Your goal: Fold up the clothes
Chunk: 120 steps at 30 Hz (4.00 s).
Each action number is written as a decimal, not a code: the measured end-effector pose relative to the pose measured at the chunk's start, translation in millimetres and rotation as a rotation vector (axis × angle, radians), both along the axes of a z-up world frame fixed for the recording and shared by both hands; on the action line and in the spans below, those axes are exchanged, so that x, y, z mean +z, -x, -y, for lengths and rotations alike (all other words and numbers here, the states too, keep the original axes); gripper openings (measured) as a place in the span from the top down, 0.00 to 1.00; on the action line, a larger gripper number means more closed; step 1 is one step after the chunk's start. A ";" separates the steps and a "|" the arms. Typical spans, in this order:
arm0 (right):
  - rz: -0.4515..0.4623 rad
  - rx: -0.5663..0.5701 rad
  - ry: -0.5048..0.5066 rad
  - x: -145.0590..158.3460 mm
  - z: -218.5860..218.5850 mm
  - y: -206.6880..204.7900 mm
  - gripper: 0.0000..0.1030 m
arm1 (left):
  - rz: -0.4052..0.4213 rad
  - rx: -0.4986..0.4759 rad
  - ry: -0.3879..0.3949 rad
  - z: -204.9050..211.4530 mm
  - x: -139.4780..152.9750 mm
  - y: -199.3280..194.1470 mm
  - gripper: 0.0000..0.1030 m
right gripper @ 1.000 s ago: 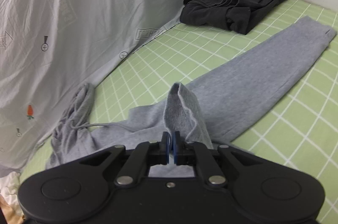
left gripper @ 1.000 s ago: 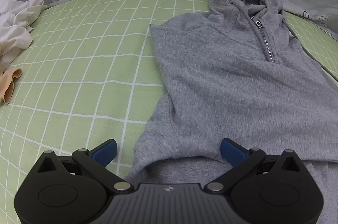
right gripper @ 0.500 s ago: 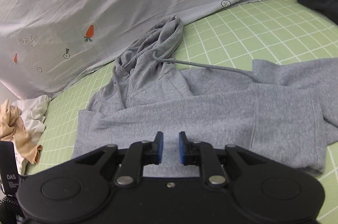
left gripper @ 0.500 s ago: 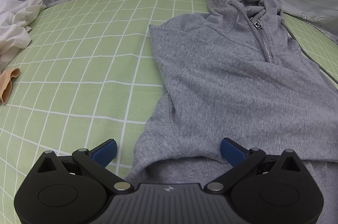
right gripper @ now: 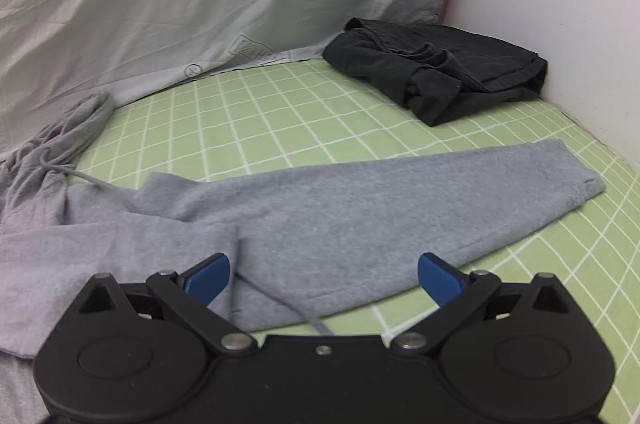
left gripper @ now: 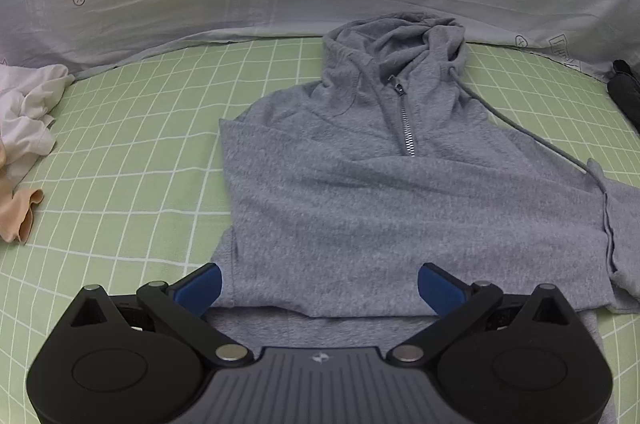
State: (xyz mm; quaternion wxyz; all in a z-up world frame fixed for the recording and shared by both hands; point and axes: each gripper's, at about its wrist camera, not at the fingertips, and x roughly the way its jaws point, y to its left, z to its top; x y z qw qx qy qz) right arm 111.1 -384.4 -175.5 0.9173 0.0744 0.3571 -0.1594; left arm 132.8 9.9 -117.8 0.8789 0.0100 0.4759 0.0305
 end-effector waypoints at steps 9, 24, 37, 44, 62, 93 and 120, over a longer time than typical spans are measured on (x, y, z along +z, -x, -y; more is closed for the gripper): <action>0.029 -0.050 -0.010 -25.9 48.9 -9.0 0.00 | 0.021 -0.245 0.046 109.4 9.6 -17.3 0.24; 0.053 -0.028 0.036 -33.0 52.7 -15.1 0.00 | -0.051 -0.478 0.129 228.5 -21.9 -40.0 0.63; 0.052 -0.032 0.040 -33.7 51.6 -15.8 0.00 | -0.028 -0.447 0.148 220.0 -15.4 -42.5 0.97; 0.052 -0.033 0.041 -33.6 51.6 -16.1 0.00 | 0.053 -0.357 0.175 169.5 19.6 -34.6 0.97; 0.050 -0.035 0.044 -33.5 51.7 -16.4 0.00 | 0.077 0.158 0.044 -54.7 19.9 -23.1 0.97; 0.048 -0.421 0.040 -36.3 185.5 -24.0 0.00 | -0.112 0.138 -0.355 -31.9 -38.4 -29.2 0.55; 0.328 -0.338 -0.872 -54.3 128.7 15.5 0.78 | -0.112 0.252 -0.297 -58.8 -37.1 -26.0 0.14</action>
